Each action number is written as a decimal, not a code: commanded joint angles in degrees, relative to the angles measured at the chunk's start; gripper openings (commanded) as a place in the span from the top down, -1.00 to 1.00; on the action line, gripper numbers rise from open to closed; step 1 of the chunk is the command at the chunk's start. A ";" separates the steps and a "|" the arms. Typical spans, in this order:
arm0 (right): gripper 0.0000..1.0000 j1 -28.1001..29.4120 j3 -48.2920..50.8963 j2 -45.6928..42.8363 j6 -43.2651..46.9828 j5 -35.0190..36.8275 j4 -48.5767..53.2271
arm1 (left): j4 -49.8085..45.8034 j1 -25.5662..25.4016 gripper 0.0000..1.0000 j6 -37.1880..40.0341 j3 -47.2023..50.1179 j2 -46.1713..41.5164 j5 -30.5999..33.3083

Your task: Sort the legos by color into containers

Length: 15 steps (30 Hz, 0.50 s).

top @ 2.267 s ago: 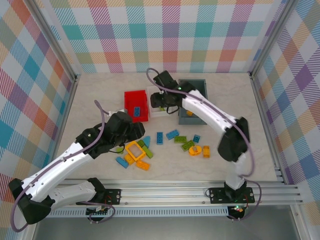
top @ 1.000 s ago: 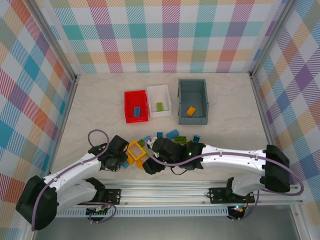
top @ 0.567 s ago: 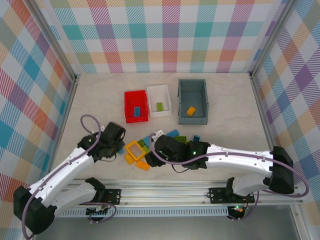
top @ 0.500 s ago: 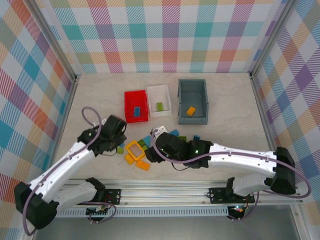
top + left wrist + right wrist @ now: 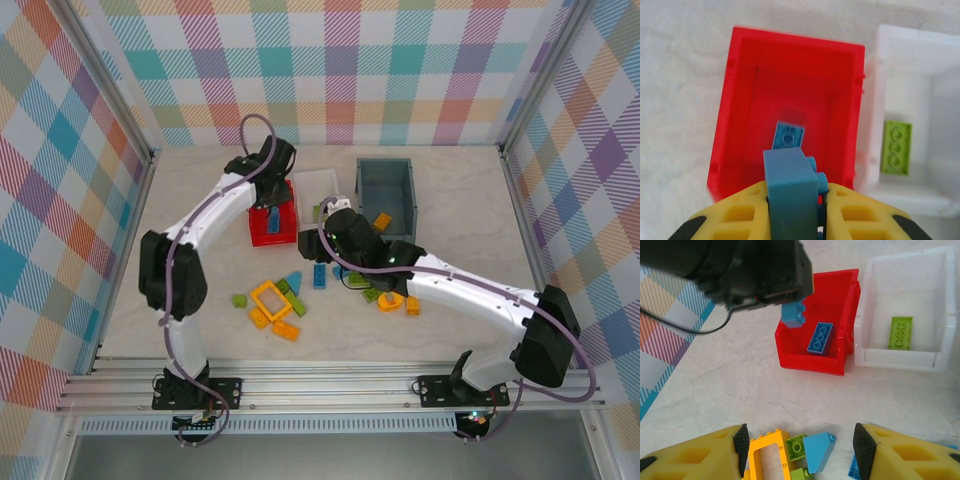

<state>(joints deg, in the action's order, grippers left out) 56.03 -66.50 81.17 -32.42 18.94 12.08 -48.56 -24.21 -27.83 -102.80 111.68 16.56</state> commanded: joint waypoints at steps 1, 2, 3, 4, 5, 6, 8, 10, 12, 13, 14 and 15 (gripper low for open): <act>-0.21 -1.30 -0.77 0.72 -0.86 -4.18 -5.27 | -4.60 1.61 0.79 6.83 -6.00 5.00 0.79; -0.20 -1.65 -0.65 1.06 -1.12 -4.71 -5.64 | -4.90 1.70 0.79 7.90 -7.11 6.52 1.50; -0.20 -2.09 -0.72 1.46 -1.38 -5.35 -5.74 | -5.30 1.91 0.79 8.74 -8.13 7.91 2.53; -0.20 -2.35 -0.74 1.77 -1.65 -5.95 -5.72 | -5.72 2.09 0.78 9.00 -8.85 8.95 2.97; -0.20 -2.71 -0.61 2.02 -1.91 -6.42 -5.83 | -6.00 2.46 0.78 9.32 -9.59 9.99 3.17; -0.20 -2.93 -0.41 2.24 -2.07 -6.78 -5.92 | -6.02 2.76 0.78 9.68 -9.89 10.82 3.41; -0.20 -3.28 0.05 2.42 -2.39 -7.30 -6.17 | -5.96 3.09 0.77 10.23 -10.22 11.91 3.53; -0.20 -3.65 0.62 2.39 -2.89 -7.92 -6.36 | -5.84 3.25 0.74 10.82 -10.38 12.89 3.60; -0.21 -3.86 1.15 2.24 -3.19 -8.10 -6.34 | -6.18 3.20 0.70 11.00 -10.65 13.92 3.60; -0.21 -3.92 1.40 2.16 -3.33 -8.13 -6.28 | -6.29 3.20 0.67 10.99 -10.54 14.17 3.63; -0.21 -4.08 1.62 1.99 -3.38 -8.20 -6.19 | -6.33 3.20 0.63 10.95 -10.28 14.35 3.77; -0.21 -4.24 1.79 1.81 -3.51 -8.21 -5.92 | -6.21 3.20 0.57 10.95 -9.84 14.36 3.73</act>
<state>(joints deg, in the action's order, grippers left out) 52.27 -65.82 82.98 -34.65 12.01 7.84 -52.66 -21.65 -18.31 -111.66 125.40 19.11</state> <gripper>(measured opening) 0.603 0.226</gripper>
